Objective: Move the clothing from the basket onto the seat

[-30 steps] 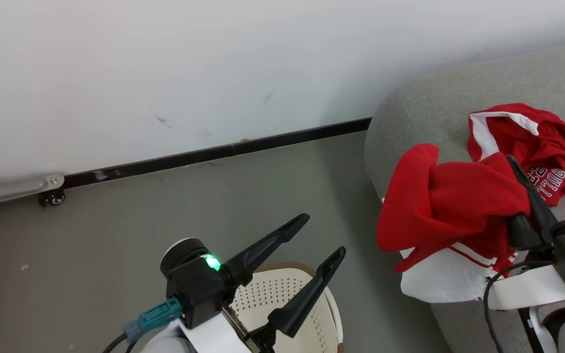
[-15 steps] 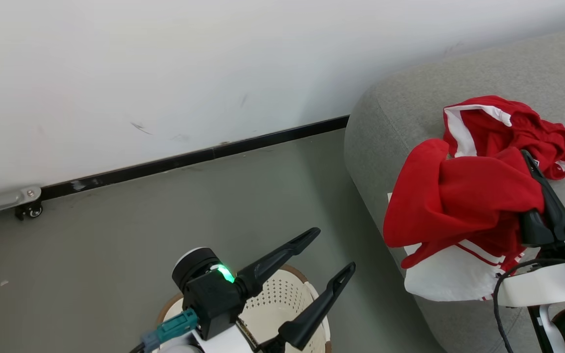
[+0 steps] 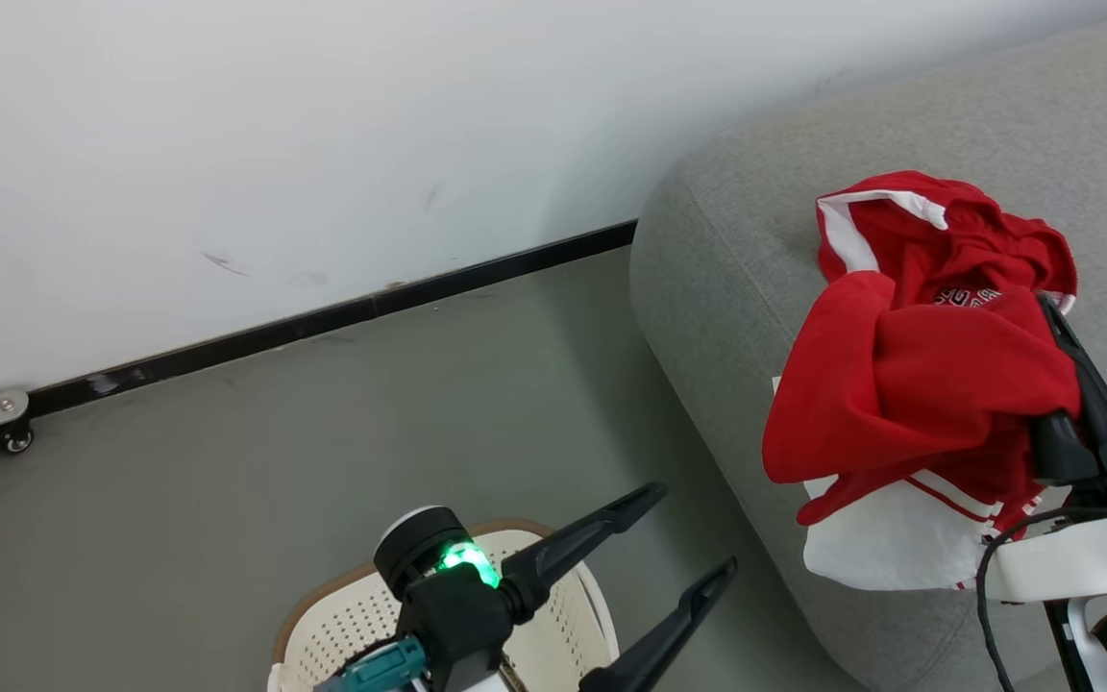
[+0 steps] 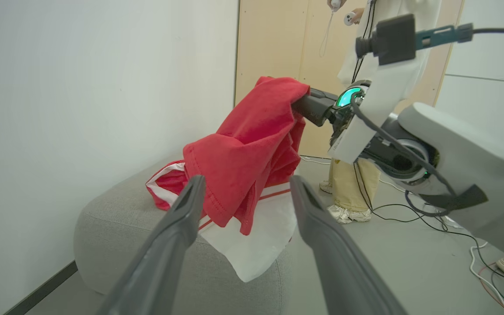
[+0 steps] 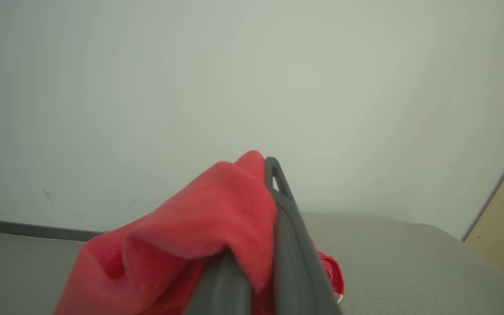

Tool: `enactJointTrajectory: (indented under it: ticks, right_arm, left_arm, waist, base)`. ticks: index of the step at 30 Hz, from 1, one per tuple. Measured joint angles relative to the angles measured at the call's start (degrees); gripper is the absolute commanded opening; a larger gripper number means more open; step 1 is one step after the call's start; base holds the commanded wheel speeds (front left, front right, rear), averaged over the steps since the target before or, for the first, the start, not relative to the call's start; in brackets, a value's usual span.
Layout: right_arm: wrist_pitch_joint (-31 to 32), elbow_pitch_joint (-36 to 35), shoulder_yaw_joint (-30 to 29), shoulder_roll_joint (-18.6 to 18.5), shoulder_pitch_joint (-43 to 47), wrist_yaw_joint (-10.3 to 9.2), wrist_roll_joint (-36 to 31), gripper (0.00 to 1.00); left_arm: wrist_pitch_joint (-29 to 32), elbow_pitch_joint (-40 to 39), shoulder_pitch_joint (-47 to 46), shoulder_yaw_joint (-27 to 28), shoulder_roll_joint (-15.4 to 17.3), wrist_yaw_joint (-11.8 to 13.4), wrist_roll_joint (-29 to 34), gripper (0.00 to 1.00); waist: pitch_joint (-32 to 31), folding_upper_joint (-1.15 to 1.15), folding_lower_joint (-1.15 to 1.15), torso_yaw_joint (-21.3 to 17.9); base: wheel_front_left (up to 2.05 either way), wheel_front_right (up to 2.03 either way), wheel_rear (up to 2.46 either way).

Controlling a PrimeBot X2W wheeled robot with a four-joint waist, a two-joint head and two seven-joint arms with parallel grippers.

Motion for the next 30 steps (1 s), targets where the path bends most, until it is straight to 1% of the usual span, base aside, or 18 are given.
enactJointTrajectory:
  ticks: [7, 30]
  right_arm:
    - [0.4, -0.7, -0.5, 0.2, 0.7, 0.0, 0.0, 0.0]
    - [0.4, -1.6, 0.0, 0.3, 1.0, 0.0, 0.1, 0.0]
  left_arm:
    - [-0.3, 0.7, -0.3, -1.9, -0.3, 0.0, 0.0, 1.0]
    - [-1.2, 4.2, -1.1, -2.1, -0.2, 0.0, 0.4, 1.0]
  waist:
    - [0.4, 0.0, 0.0, -1.9]
    - [0.6, 0.0, 0.0, -8.8]
  base:
    - [0.0, 0.0, 0.0]
    - [0.0, 0.0, 0.0]
